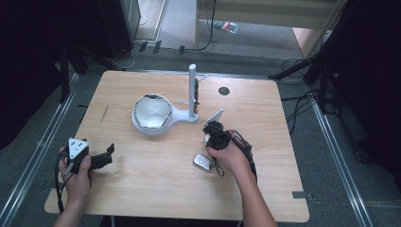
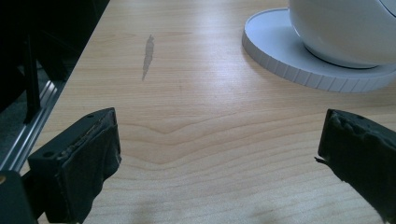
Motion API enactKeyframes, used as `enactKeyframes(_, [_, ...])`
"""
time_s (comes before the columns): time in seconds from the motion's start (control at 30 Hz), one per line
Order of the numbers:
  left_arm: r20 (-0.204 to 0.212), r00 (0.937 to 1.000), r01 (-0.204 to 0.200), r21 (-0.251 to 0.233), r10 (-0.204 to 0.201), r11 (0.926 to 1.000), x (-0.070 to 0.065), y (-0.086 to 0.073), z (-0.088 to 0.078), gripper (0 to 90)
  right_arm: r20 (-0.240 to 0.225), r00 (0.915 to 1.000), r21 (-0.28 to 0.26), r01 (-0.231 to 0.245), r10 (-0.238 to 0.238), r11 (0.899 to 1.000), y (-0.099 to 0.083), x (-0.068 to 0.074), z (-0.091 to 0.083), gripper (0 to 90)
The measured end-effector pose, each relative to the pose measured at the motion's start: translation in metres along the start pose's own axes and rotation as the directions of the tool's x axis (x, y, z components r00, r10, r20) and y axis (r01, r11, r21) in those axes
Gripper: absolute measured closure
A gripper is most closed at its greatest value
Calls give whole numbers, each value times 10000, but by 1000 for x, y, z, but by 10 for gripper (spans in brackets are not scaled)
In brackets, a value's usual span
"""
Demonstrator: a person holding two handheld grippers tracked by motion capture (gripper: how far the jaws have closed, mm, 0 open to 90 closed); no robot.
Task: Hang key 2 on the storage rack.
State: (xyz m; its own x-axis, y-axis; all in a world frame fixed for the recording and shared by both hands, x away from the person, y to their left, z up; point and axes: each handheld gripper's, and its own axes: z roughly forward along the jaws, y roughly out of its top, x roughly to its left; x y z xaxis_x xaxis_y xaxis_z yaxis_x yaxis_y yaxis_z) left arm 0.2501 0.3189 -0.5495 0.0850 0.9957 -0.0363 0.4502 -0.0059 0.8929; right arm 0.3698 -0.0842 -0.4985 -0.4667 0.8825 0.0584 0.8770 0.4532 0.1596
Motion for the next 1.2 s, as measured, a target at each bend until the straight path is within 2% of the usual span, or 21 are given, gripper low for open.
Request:
enactKeyframes(0.27, [6,10000,-10,5,10,10000,0,0,0,0,-44,9997,-634,248,-251,9977,-3,1,-5,778])
enactKeyframes(0.37, [14,10000,3,3,-3,10000,0,0,0,0,16,9994,-1019,347,-348,9942,-4,3,-8,778])
enactKeyframes(0.6, [28,10000,-8,10,8,10000,1,0,0,0,-19,9982,-2029,575,-591,9775,-5,5,-18,779])
enactKeyframes(0.83, [16,10000,-5,-4,5,10000,0,0,0,0,-183,9971,-2723,662,-740,9599,-6,7,-26,780])
enactKeyframes(0.9, [9,10000,-3,4,3,10000,0,0,0,0,-146,9968,-2959,711,-789,9526,-7,7,-29,780])
enactKeyframes(1.13, [6,10000,-9,0,9,10000,0,0,0,0,31,9949,-4017,936,-1008,9110,-10,11,-39,780])
enactKeyframes(1.2, [10,10000,-3,2,3,10000,0,0,0,0,-83,9941,-4305,941,-1082,8977,-10,11,-42,780])
